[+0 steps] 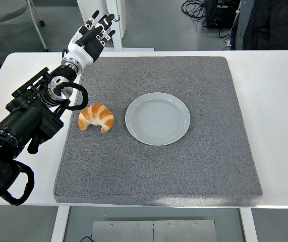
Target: Place the bread on the plate
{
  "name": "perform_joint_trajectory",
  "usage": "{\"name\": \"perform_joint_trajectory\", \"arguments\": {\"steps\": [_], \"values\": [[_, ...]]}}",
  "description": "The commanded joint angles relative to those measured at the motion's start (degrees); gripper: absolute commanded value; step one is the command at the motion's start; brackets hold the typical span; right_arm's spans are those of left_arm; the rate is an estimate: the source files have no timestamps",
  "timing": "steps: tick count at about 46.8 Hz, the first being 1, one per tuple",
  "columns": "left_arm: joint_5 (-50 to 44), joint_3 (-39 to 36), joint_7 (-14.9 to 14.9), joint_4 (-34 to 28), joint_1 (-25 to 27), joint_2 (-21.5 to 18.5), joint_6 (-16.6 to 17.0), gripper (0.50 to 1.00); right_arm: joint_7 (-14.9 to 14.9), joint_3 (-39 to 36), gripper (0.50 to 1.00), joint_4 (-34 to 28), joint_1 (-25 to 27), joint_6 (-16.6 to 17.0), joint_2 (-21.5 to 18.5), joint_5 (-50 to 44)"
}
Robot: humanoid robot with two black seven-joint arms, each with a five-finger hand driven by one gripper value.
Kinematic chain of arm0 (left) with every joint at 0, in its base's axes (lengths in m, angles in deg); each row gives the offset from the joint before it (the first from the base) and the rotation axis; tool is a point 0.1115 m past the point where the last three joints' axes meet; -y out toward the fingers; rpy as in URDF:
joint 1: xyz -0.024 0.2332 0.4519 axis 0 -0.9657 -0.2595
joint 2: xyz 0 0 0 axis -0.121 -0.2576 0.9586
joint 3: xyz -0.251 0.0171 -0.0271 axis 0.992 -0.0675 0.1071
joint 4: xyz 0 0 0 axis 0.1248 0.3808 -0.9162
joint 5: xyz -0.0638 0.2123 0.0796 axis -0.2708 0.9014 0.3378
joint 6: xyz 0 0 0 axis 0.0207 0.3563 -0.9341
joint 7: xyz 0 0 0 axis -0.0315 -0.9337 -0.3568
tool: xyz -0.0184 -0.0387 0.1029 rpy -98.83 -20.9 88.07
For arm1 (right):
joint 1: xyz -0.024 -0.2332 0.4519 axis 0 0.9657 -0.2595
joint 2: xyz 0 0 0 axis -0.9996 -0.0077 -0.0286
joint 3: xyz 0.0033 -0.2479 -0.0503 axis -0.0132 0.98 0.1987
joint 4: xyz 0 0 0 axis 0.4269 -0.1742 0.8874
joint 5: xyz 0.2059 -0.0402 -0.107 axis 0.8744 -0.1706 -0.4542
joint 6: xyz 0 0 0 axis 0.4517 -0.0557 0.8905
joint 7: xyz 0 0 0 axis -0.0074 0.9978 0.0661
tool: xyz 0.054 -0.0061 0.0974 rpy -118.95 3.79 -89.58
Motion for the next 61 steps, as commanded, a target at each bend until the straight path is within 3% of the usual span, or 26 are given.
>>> {"name": "perform_joint_trajectory", "arguments": {"steps": [1, 18, 26, 47, 61], "values": [[0.0, 0.0, 0.0, 0.0, 0.0, 0.0, 0.0, 0.992, 0.0, 0.0, 1.0, 0.0, 0.0, 0.0, 0.0, 0.0], [0.0, -0.1, 0.4, 0.0, 0.6, 0.0, 0.6, 0.992, 0.0, 0.0, 1.0, 0.0, 0.0, 0.0, 0.0, 0.0], [0.1, -0.7, 0.3, 0.0, 1.9, 0.0, 3.4, 0.992, 0.0, 0.0, 1.0, 0.0, 0.0, 0.0, 0.0, 0.0], [0.4, -1.4, -0.3, -0.1, 2.0, 0.0, 3.3, 0.992, 0.0, 0.0, 1.0, 0.0, 0.0, 0.0, 0.0, 0.0], [1.0, -4.4, -0.7, -5.2, 1.9, 0.0, 3.9, 0.992, 0.0, 0.0, 1.0, 0.0, -0.1, 0.0, 0.0, 0.0]]}}
